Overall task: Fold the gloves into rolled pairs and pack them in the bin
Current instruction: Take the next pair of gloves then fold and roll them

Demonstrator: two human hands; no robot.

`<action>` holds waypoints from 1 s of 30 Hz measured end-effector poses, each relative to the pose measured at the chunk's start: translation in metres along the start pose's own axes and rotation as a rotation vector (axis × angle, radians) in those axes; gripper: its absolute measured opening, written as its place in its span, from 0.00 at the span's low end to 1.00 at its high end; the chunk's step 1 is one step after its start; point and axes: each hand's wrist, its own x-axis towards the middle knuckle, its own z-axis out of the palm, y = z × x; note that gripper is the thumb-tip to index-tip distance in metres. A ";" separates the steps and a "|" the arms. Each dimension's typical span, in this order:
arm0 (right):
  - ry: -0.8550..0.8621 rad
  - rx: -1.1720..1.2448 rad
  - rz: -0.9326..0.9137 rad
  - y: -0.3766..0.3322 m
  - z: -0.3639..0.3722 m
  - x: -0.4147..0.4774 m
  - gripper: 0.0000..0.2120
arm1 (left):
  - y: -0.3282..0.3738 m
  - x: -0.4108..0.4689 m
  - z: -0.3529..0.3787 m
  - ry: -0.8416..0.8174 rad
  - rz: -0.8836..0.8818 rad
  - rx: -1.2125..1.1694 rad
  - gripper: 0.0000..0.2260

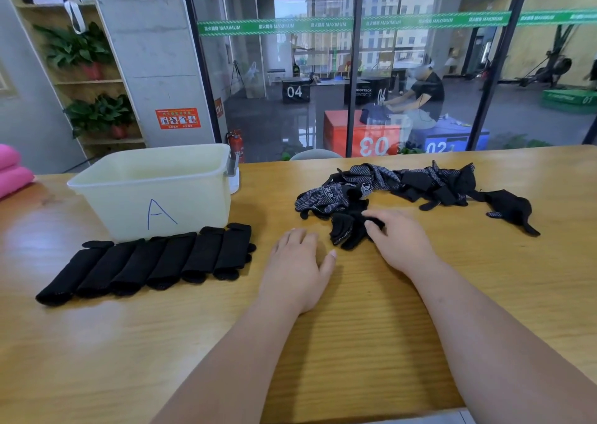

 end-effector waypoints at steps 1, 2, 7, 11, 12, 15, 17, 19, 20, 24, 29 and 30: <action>-0.013 0.063 -0.002 -0.002 -0.001 -0.001 0.12 | 0.000 0.000 0.000 0.006 0.003 -0.010 0.27; -0.010 0.139 0.004 -0.003 -0.003 -0.002 0.11 | 0.000 0.001 0.001 0.013 0.007 -0.022 0.27; 0.039 0.353 0.035 -0.004 -0.010 -0.002 0.07 | -0.003 0.002 0.000 0.068 0.017 -0.081 0.23; -0.122 0.131 -0.002 0.003 -0.006 -0.003 0.09 | -0.004 0.002 0.000 0.100 0.028 -0.096 0.21; -0.153 0.067 -0.022 0.004 -0.004 -0.003 0.08 | -0.004 0.003 0.000 0.105 0.027 -0.095 0.21; -0.150 -0.099 -0.074 -0.005 -0.005 -0.005 0.08 | -0.005 0.005 0.001 0.118 0.007 -0.104 0.23; -0.108 -0.183 -0.111 -0.016 -0.004 -0.009 0.07 | -0.006 0.006 0.000 0.134 0.008 -0.102 0.24; -0.073 -0.213 -0.141 -0.027 0.000 -0.014 0.06 | -0.006 0.006 -0.001 0.160 0.013 -0.089 0.24; -0.073 -0.201 -0.140 -0.031 0.003 -0.016 0.05 | -0.006 0.006 -0.001 0.169 0.012 -0.082 0.24; -0.042 -0.088 -0.100 -0.038 0.008 -0.025 0.09 | -0.008 0.005 -0.003 0.171 -0.007 -0.105 0.25; 0.017 0.259 0.082 -0.043 -0.013 -0.032 0.16 | -0.011 0.001 -0.014 0.179 -0.049 -0.326 0.29; 0.022 0.305 0.103 -0.045 -0.018 -0.032 0.17 | -0.011 0.000 -0.017 0.173 -0.069 -0.370 0.29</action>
